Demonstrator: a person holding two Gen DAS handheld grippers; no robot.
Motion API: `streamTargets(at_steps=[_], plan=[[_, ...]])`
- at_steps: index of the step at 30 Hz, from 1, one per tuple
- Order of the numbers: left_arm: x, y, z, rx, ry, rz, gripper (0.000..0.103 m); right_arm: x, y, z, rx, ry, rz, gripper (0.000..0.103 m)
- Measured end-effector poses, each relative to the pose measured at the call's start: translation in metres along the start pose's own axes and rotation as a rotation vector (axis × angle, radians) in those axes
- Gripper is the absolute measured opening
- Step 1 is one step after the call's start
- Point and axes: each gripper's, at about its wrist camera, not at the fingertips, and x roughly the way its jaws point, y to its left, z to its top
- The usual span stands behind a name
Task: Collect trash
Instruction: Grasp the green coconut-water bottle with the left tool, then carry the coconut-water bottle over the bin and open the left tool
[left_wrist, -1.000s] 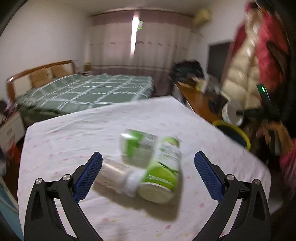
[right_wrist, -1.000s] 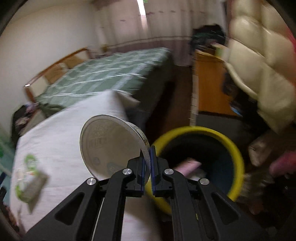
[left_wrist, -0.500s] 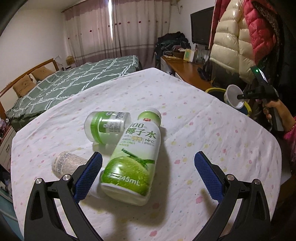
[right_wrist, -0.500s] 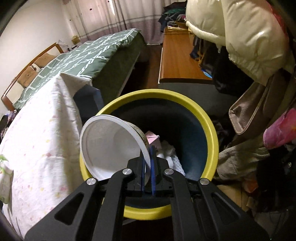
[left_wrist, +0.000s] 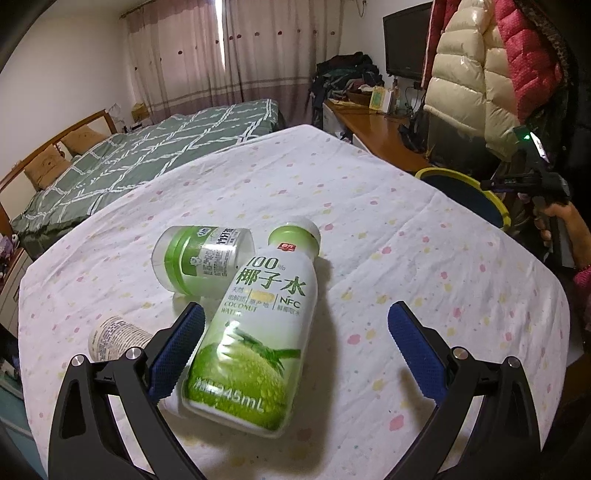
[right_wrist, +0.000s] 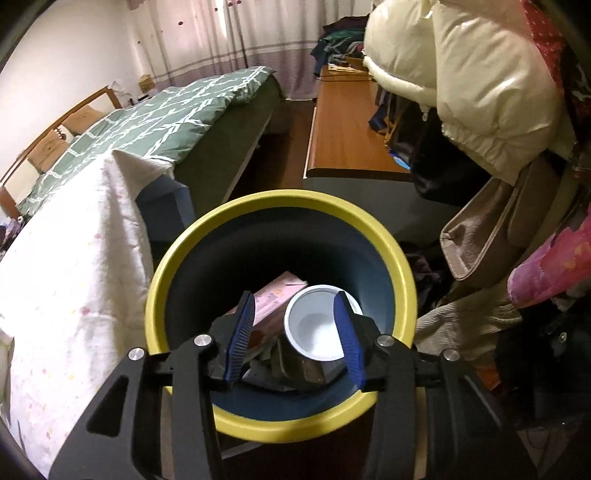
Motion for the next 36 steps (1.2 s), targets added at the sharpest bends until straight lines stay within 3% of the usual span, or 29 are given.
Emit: streamTargets(at_steps=[5, 10, 18, 29, 32, 36], plan=[[0.011, 0.001, 0.002, -0.001, 0.035, 0.017, 0.087, -0.003, 0.005, -0.002, -0.018, 0.001, 0.026, 0.043], [0.019, 0.004, 0.004, -0.017, 0.08, 0.019, 0.067, 0.0, 0.01, -0.005, -0.033, 0.015, 0.039, 0.043], [0.037, 0.024, 0.02, -0.09, 0.232, 0.018, 0.066, 0.0, 0.019, -0.01, -0.081, 0.047, 0.063, 0.043], [0.062, 0.016, 0.039, -0.024, 0.455, 0.011, 0.065, -0.007, 0.029, -0.013, -0.159, 0.068, 0.098, 0.047], [0.063, 0.016, 0.043, -0.03, 0.483, -0.007, 0.052, -0.008, 0.029, -0.015, -0.163, 0.066, 0.109, 0.047], [0.059, 0.009, 0.044, -0.019, 0.487, -0.02, 0.052, -0.01, 0.025, -0.016, -0.156, 0.066, 0.125, 0.047]])
